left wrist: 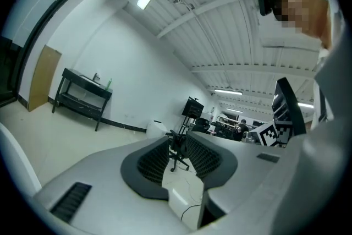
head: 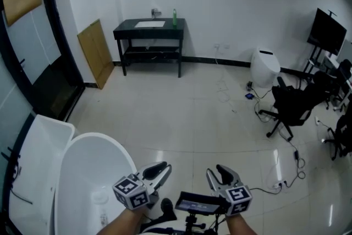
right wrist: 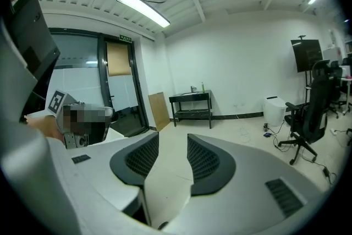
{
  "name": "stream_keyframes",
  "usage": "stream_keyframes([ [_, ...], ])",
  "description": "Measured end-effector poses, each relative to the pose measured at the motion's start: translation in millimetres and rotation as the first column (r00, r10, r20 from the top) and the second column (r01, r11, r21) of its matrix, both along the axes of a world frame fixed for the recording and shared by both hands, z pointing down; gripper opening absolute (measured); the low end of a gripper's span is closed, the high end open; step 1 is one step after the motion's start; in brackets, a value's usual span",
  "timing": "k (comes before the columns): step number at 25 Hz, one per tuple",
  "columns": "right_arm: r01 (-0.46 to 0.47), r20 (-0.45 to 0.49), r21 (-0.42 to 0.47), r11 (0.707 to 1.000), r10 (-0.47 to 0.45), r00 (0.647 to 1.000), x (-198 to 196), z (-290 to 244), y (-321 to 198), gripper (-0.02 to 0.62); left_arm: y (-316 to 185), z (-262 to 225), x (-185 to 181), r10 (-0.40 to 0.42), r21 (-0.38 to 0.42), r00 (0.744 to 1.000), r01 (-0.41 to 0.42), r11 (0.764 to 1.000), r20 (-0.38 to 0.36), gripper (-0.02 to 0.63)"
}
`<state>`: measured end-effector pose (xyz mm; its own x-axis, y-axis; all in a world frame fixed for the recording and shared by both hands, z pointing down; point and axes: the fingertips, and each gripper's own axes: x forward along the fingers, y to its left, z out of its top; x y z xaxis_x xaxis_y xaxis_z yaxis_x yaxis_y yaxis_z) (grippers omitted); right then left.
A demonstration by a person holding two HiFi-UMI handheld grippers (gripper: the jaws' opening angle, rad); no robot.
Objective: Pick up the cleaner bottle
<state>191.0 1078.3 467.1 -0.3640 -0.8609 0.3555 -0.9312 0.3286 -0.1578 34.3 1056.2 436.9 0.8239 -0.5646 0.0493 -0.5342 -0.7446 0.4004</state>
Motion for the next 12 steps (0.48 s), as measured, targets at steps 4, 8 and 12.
stream_keyframes([
  [4,-0.032,0.014,0.019,0.999,0.031,0.999,-7.7,-7.4,-55.2,0.166,-51.3,-2.3,-9.2,0.019,0.003,1.0,-0.019,1.0,0.006,0.1],
  [8,-0.037,0.023,0.019,0.999,0.036,0.999,-10.8,-12.3,-103.0,0.166,-97.7,-1.9,-11.4,0.038,0.004,0.999,-0.038,0.999,0.017,0.1],
  [12,0.001,0.053,-0.002,1.0,0.0,0.999,-4.0,-6.6,-146.8,0.166,-138.2,-2.3,-6.5,0.06,0.003,0.998,-0.061,0.998,0.022,0.1],
])
